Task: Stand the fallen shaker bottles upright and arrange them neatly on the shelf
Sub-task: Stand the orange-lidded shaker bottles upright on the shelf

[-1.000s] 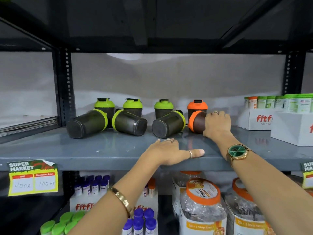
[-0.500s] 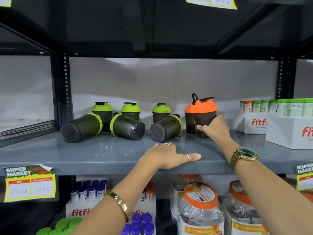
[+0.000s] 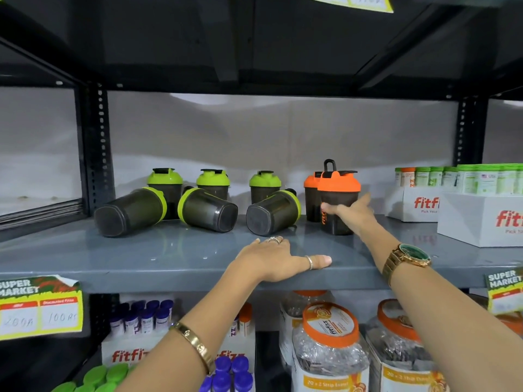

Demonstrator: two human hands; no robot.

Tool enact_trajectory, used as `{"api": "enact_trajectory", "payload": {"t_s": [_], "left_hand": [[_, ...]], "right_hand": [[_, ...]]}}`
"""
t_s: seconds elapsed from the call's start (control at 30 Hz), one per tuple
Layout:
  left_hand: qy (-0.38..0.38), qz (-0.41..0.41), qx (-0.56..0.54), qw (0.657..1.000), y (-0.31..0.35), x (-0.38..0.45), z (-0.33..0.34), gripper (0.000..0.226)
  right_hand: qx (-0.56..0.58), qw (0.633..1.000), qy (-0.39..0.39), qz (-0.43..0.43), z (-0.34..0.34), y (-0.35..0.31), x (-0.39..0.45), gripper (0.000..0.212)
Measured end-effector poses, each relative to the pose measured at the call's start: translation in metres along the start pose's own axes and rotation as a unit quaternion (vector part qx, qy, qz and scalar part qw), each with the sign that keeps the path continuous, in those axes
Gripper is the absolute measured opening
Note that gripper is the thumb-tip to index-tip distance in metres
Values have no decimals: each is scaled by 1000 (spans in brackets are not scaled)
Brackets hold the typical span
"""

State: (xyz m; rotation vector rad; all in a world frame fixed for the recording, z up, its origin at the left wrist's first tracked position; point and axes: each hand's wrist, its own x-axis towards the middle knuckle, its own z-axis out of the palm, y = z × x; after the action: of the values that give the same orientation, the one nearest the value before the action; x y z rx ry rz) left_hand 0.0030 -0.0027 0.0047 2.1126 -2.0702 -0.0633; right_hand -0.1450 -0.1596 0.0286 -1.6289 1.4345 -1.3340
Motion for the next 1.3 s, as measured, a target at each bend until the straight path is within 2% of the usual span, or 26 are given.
{"api": "enact_trajectory", "payload": {"t_s": [0.07, 0.17, 0.27, 0.4, 0.53, 0.67, 0.77, 0.87, 0.97, 1.03, 1.1, 1.17, 1.23, 1.27, 1.3], "left_hand": [[4, -5, -6, 1000, 1, -1, 0, 114], [8, -5, -2, 1000, 1, 0, 1, 112], [12, -4, -2, 1000, 0, 1, 1, 112], [14, 0, 0, 1000, -1, 1, 1, 111], [22, 2, -3, 1000, -1, 1, 2, 109], [23, 0, -8, 1000, -1, 1, 2, 110], [23, 6, -11, 1000, -1, 2, 3, 109], [23, 9, -24, 999, -3, 4, 3, 110], [27, 11, -24, 999, -4, 5, 3, 113], [34, 9, -21, 999, -3, 3, 2, 110], [54, 8, -17, 998, -1, -2, 2, 102], [97, 5, 0, 995, 0, -8, 3, 92], [139, -1, 30, 990, -3, -15, 6, 89], [157, -4, 47, 986, -6, -18, 9, 89], [177, -7, 65, 982, -10, -23, 10, 88]], "right_hand": [[-27, 996, 64, -63, -3, -9, -4, 115], [-127, 968, 154, -152, -8, -27, -6, 106], [-178, 954, 173, -167, -5, -46, -5, 102], [-223, 957, 134, -126, 3, -51, -1, 100], [-275, 945, 97, -145, 2, -40, 12, 88], [-205, 961, 33, -184, -10, -36, 27, 73], [-94, 977, -61, -184, -23, -31, 38, 61], [-41, 975, -127, -178, -29, -23, 46, 61], [-27, 974, -148, -172, -31, -18, 50, 63], [-41, 973, -149, -172, -30, -16, 50, 74], [-52, 975, -94, -192, -27, -18, 41, 90], [-81, 960, 25, -266, -22, -24, 23, 87], [-161, 892, 163, -390, -14, -34, 5, 64], [-188, 852, 207, -442, -8, -40, -2, 49], [-205, 832, 221, -467, -1, -46, -10, 36]]}}
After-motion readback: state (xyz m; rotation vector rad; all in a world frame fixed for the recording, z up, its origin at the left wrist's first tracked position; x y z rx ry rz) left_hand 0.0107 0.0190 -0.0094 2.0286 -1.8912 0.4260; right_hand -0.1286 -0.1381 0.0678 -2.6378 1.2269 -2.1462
